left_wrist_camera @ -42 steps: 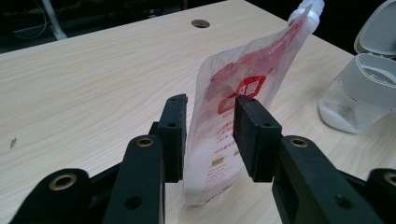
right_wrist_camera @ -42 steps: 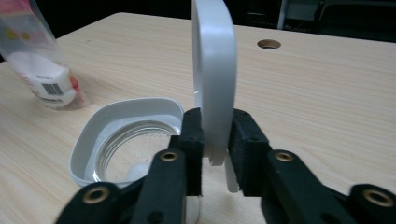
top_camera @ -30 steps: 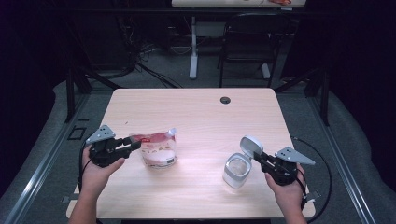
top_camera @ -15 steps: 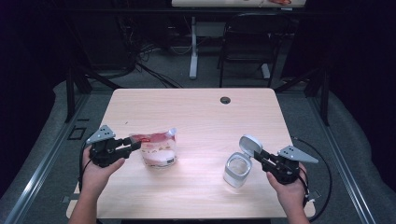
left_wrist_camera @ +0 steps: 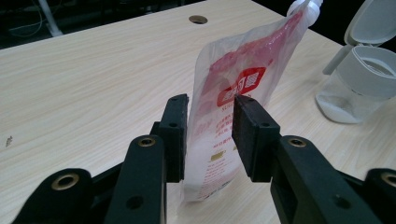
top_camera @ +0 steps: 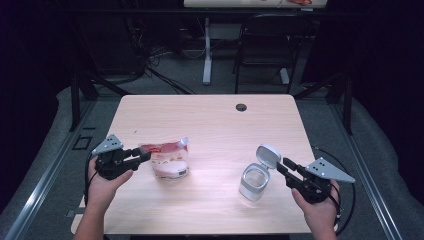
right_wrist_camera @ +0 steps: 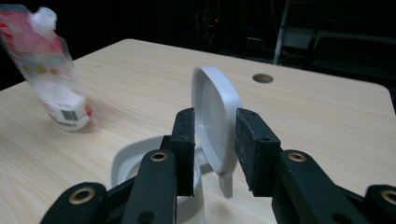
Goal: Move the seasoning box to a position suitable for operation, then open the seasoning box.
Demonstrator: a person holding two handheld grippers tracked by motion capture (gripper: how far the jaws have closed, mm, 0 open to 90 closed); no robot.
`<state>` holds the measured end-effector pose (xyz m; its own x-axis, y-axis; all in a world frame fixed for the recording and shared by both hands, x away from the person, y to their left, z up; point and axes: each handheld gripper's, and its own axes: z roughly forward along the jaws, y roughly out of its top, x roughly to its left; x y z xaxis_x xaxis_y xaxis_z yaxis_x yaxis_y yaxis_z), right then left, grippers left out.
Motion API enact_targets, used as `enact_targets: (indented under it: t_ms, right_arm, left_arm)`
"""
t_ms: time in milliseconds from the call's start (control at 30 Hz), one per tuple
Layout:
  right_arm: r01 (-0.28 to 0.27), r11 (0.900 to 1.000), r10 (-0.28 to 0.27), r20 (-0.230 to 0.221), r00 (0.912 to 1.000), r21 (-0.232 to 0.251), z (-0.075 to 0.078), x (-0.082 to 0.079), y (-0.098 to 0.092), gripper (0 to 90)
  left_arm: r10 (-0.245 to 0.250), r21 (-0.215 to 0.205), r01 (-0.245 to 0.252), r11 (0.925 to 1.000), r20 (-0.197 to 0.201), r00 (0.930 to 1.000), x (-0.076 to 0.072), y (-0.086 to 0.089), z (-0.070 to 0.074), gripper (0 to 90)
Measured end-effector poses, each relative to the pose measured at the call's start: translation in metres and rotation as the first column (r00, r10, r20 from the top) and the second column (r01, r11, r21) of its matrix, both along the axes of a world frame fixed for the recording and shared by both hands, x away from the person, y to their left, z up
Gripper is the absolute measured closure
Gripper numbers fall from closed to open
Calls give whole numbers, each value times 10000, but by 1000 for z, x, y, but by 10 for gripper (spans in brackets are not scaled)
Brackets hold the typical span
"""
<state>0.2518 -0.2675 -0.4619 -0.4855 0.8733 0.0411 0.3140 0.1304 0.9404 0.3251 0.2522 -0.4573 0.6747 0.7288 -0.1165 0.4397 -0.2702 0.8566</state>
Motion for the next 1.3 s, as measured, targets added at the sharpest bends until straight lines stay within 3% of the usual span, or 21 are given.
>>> enact_targets:
  t_ms: [233, 367, 700, 1167, 1300]
  right_arm:
    - [-796, 9953, 817, 376, 9959, -555, 19, 3, 23, 699]
    - [-987, 9918, 1030, 502, 9934, -816, 25, 10, 36, 709]
    - [-1535, 9849, 1522, -226, 9881, -794, 29, 32, 61, 731]
    - [-2162, 9712, 2128, -437, 9761, -1004, 28, 47, 100, 737]
    - [-2297, 9680, 2261, -462, 9730, -1009, 27, 52, 109, 733]
  left_arm:
    - [69, 12, -69, 10000, 31, 10000, 0, 0, 0, 687]
    - [99, 33, -99, 9999, 42, 9999, 0, 0, 1, 699]
    - [97, -45, -97, 9999, 9, 10000, 0, 1, 0, 722]
    - [21, -150, -22, 9999, -8, 10000, 0, -1, 1, 734]
    - [-127, -107, 128, 9999, 51, 9999, -1, 0, 1, 777]
